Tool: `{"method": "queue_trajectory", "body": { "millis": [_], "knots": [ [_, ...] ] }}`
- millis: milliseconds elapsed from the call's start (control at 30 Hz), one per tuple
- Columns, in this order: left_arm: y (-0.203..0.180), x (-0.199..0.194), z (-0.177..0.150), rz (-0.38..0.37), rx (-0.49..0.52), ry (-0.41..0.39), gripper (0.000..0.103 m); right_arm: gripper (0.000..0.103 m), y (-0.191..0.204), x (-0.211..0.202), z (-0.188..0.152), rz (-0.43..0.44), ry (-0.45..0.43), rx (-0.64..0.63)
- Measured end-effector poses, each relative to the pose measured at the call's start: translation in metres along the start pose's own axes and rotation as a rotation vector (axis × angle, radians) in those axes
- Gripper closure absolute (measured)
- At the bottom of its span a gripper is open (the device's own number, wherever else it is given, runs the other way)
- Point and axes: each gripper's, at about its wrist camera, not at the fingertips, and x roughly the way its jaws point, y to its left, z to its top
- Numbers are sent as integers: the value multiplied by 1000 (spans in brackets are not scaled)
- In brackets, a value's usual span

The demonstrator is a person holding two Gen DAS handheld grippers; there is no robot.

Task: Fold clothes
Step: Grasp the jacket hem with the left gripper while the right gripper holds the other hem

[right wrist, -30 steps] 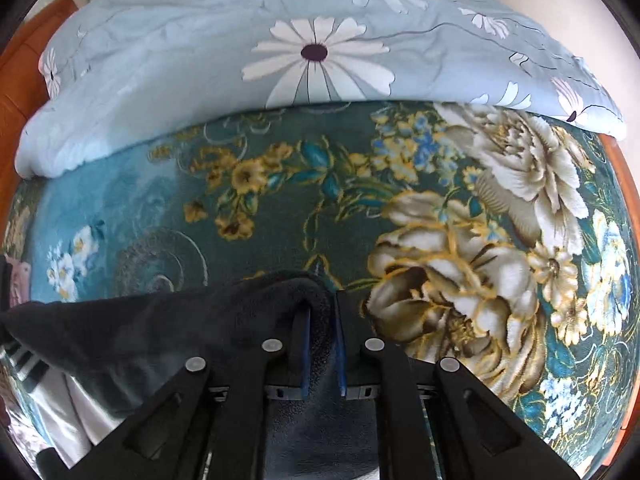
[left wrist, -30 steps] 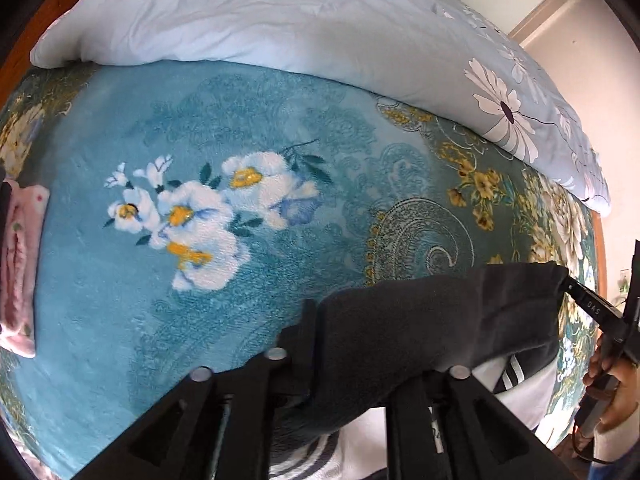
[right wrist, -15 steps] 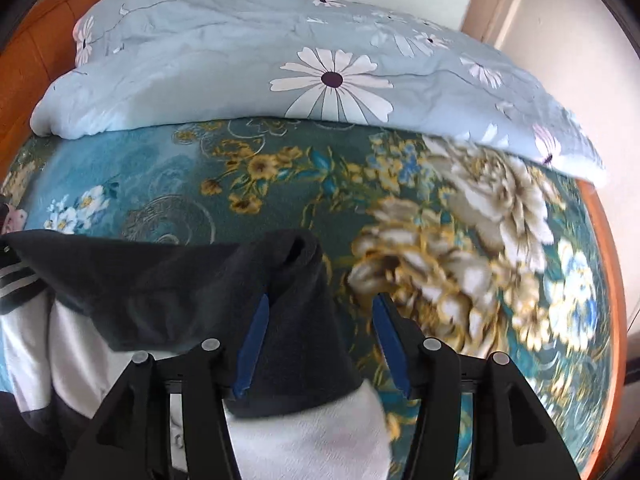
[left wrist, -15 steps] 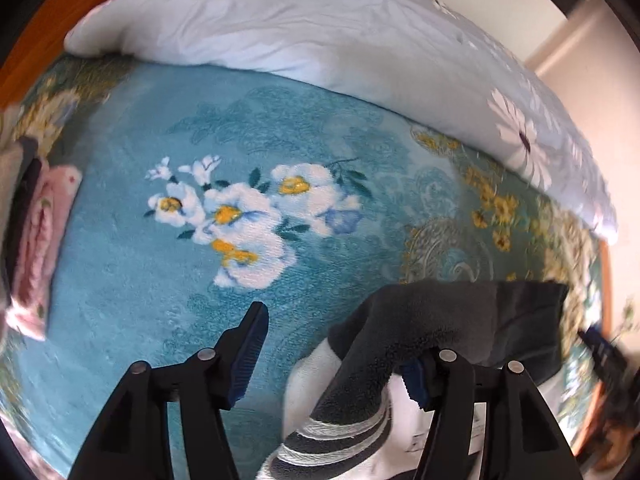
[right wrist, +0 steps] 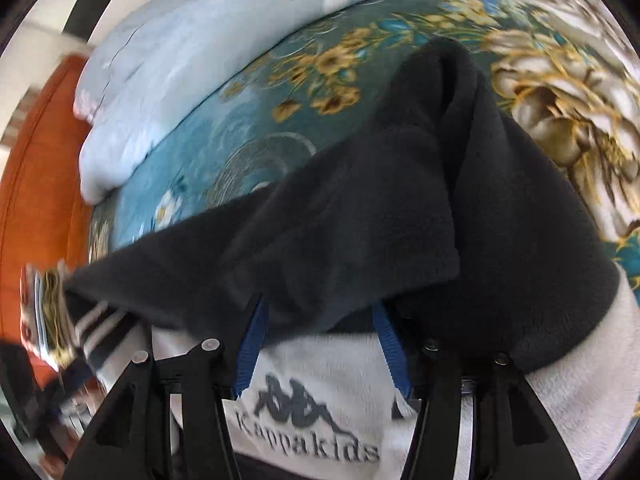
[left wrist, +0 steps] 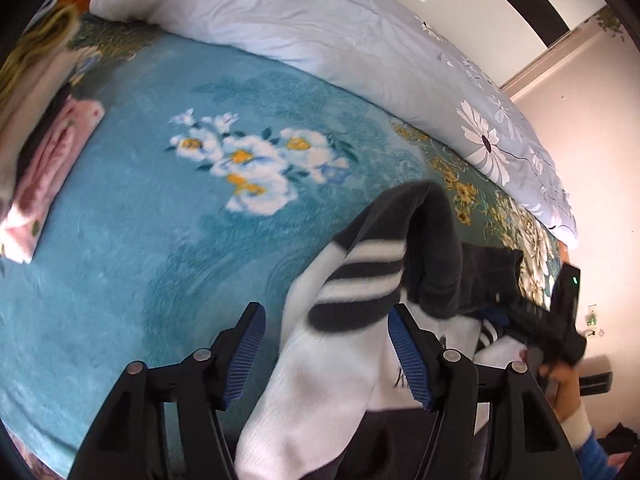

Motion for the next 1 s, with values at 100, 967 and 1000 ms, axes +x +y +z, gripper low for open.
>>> {"method": "queue_trajectory", "body": {
  "millis": [100,967,1000],
  "knots": [
    [16,1,-14,15,-5,8,35,60,3,2,9,-25,-11,44],
    [29,11,-24,-52,8,110,92,76,74,-44,105,37,-61,-12],
    [31,6,-14,-31,13,94,93,69,75,-56,99,68,-72,-32]
  ]
}}
